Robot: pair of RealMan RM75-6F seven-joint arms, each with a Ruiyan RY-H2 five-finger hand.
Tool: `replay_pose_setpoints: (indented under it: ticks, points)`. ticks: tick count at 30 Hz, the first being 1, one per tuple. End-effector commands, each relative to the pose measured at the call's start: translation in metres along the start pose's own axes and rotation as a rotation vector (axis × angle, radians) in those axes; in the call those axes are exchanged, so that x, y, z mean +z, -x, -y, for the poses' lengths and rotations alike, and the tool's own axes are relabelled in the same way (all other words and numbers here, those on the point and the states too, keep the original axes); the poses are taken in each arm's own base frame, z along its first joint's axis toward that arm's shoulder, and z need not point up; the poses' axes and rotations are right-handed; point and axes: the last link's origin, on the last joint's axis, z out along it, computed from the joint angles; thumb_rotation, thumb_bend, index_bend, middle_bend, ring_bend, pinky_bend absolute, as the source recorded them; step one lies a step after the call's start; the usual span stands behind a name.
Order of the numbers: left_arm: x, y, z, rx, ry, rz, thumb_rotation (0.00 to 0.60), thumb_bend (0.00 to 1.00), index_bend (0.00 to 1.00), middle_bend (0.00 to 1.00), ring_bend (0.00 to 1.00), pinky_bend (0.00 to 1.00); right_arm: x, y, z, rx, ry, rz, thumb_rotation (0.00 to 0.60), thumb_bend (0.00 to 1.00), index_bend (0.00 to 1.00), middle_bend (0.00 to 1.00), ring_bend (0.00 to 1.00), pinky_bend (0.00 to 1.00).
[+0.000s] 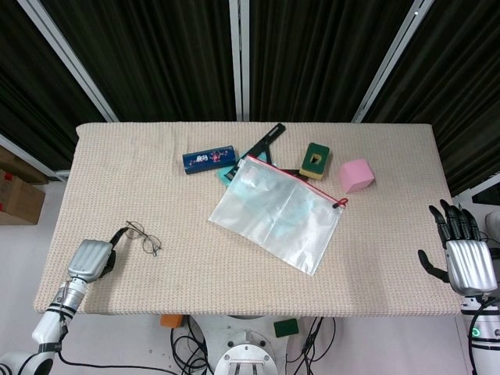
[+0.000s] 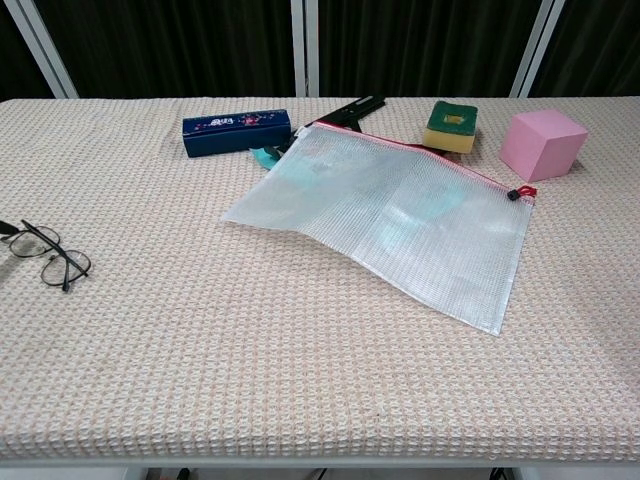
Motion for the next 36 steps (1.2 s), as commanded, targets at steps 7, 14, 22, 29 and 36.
replay_pose_setpoints:
  ticks: [7,14,22,29,36]
  points:
    - [0.001,0.0,0.001,-0.002,-0.004,0.009,0.6,0.73,0.1,0.93,0.91,0.95,0.0,0.0,0.0,0.0,-0.001,0.002,0.6,0.37,0.0,0.0,0.0,0.0]
    - [-0.001,-0.014,0.001,-0.02,-0.005,-0.063,0.6,0.72,0.09,0.92,0.9,0.95,-0.001,-0.002,0.0,0.0,0.001,-0.006,0.6,0.37,0.0,0.0,0.0,0.0]
    - [-0.035,-0.071,0.014,-0.113,-0.032,-0.424,0.6,0.42,0.1,0.75,0.75,0.87,-0.005,0.0,-0.006,-0.009,0.017,0.005,0.6,0.37,0.0,0.0,0.0,0.0]
    - [-0.086,-0.089,0.033,-0.075,-0.144,-0.415,0.108,0.08,0.09,0.04,0.03,0.25,-0.02,0.009,-0.02,-0.071,0.037,0.046,0.6,0.33,0.0,0.0,0.0,0.0]
    - [-0.11,-0.084,0.033,-0.031,-0.139,-0.338,0.0,0.04,0.08,0.0,0.0,0.16,-0.035,0.024,-0.029,-0.118,0.071,0.105,0.6,0.32,0.0,0.0,0.0,0.0]
